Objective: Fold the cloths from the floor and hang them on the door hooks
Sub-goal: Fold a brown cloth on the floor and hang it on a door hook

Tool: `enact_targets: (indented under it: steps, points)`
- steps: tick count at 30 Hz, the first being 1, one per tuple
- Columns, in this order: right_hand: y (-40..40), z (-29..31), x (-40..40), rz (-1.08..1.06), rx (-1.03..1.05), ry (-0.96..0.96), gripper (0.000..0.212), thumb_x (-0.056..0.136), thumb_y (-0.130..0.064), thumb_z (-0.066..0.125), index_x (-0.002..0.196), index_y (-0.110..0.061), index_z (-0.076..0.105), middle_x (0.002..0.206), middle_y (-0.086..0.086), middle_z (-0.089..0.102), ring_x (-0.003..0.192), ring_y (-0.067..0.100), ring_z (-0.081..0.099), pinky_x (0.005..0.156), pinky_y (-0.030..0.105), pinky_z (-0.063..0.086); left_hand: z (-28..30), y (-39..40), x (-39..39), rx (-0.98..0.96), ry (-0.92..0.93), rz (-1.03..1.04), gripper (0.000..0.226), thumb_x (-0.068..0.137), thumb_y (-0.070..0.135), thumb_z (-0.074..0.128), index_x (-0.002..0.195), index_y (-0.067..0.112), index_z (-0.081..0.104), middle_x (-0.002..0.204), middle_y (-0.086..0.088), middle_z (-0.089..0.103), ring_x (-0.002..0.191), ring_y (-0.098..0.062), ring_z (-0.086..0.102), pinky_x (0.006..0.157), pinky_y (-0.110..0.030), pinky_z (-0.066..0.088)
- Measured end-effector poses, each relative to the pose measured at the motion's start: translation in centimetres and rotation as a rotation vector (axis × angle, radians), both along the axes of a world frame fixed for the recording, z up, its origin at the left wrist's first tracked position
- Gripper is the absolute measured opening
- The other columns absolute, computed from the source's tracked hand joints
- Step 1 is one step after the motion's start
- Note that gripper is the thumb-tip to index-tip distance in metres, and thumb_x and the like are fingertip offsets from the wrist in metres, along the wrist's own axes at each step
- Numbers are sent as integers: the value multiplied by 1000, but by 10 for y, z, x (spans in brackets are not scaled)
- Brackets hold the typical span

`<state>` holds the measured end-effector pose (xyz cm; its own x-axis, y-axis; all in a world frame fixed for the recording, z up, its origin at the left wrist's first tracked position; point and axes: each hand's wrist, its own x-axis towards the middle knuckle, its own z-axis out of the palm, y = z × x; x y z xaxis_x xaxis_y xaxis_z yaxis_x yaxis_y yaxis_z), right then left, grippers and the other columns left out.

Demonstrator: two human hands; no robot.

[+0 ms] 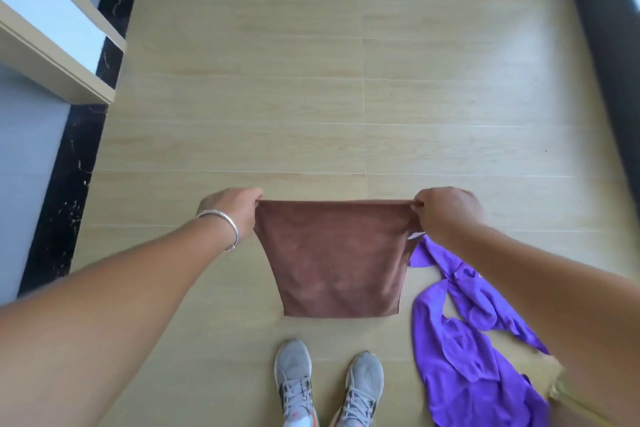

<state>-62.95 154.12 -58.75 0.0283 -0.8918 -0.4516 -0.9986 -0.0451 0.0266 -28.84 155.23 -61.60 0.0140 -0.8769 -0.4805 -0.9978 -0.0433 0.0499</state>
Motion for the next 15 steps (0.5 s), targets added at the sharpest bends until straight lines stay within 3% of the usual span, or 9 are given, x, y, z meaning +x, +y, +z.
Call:
enact_targets:
  steps: [5, 10, 15]
  points:
    - [-73, 69, 12, -33, -252, -93, 27, 99, -24, 41, 106, -18, 66, 104, 11, 66, 97, 33, 58, 72, 32, 31, 70, -76, 19, -262, 70, 62, 32, 98, 26, 41, 127, 29, 55, 118, -12, 65, 102, -37, 61, 76, -34, 42]
    - [-99, 132, 17, -41, -515, -268, 23, 94, -18, 44, 98, -13, 66, 98, 11, 65, 91, 35, 54, 70, 33, 34, 134, -108, 24, -508, 142, 68, 30, 98, 22, 41, 122, 26, 59, 108, -15, 68, 95, -39, 61, 69, -35, 37]
    - [-85, 152, 15, -5, -681, -382, 19, 91, -17, 50, 94, -13, 68, 92, 7, 68, 88, 31, 56, 71, 29, 30, 158, -91, 35, -689, 209, 17, 31, 96, 16, 47, 122, 23, 62, 103, -16, 69, 92, -41, 60, 70, -40, 45]
